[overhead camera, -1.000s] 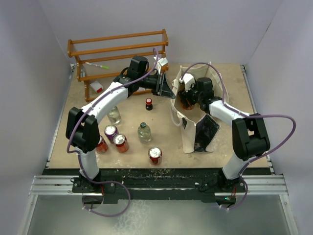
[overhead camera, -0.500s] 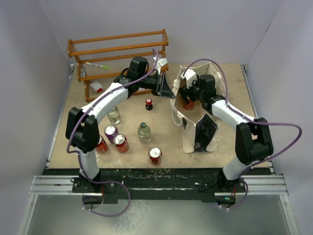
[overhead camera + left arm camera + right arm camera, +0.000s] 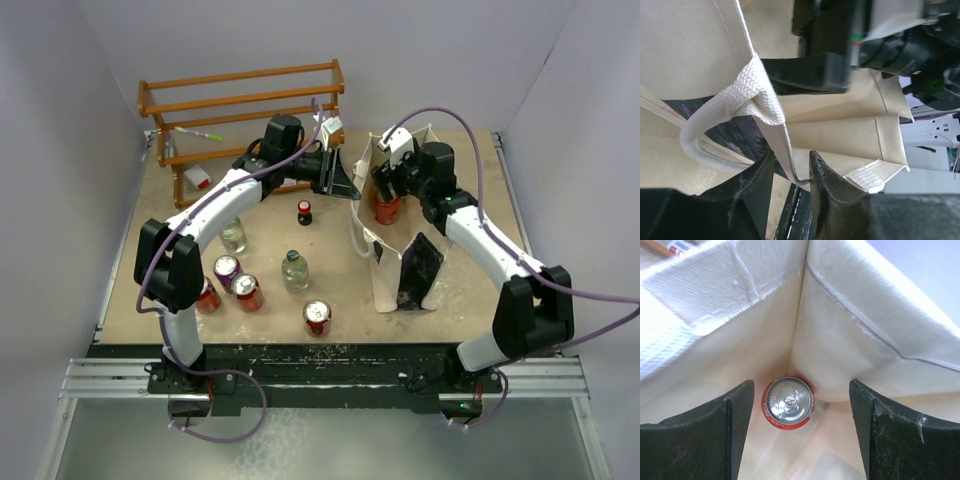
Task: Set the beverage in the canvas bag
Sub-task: Place the drink in the canvas bag.
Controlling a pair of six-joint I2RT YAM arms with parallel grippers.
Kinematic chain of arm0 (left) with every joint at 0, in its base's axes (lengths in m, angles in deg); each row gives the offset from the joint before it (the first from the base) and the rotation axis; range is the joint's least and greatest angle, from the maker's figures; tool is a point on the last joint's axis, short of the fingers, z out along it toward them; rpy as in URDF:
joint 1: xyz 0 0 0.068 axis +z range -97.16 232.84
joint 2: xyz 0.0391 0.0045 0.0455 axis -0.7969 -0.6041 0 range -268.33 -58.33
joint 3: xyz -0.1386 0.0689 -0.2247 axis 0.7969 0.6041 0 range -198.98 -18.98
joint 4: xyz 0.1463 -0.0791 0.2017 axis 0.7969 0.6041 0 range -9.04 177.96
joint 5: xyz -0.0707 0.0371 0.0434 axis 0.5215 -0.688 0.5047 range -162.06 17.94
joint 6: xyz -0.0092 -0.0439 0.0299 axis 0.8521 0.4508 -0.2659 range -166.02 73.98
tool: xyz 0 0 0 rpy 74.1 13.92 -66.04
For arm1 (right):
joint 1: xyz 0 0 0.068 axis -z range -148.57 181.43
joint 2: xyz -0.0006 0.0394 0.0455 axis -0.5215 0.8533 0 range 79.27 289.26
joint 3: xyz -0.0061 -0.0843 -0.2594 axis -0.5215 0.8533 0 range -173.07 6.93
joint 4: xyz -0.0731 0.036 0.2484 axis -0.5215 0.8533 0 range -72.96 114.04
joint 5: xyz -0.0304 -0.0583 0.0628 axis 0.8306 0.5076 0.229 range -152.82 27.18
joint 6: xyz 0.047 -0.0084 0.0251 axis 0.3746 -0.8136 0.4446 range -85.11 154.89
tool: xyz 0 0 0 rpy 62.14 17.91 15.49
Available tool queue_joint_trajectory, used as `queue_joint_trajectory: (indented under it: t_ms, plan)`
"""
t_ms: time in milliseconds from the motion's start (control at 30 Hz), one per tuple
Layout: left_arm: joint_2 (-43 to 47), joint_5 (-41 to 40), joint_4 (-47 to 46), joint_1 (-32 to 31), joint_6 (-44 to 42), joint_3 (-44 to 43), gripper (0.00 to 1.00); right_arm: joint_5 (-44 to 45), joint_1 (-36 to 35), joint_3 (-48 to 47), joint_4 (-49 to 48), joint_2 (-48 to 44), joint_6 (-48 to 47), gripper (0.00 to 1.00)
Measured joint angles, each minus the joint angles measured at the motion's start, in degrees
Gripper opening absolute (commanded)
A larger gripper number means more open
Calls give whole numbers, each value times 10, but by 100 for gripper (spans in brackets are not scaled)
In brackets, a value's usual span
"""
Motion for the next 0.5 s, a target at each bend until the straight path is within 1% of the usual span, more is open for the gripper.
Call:
queue_joint_trajectory:
  t_ms: [100,267,367,500]
  plan:
    - [0,-1,-2,0,0,0,48,0,0,-6,17,-31,5,78]
    - [0,3,-3,0,7,0,71,-1,0,-34,46,-85,11,78]
    - [0,9,1,0,3,-7,81,-3,0,-66,74,-111,13,78]
    - [3,14,14,2,-25,-27,95,-18,0,-125,128,-133,14,79]
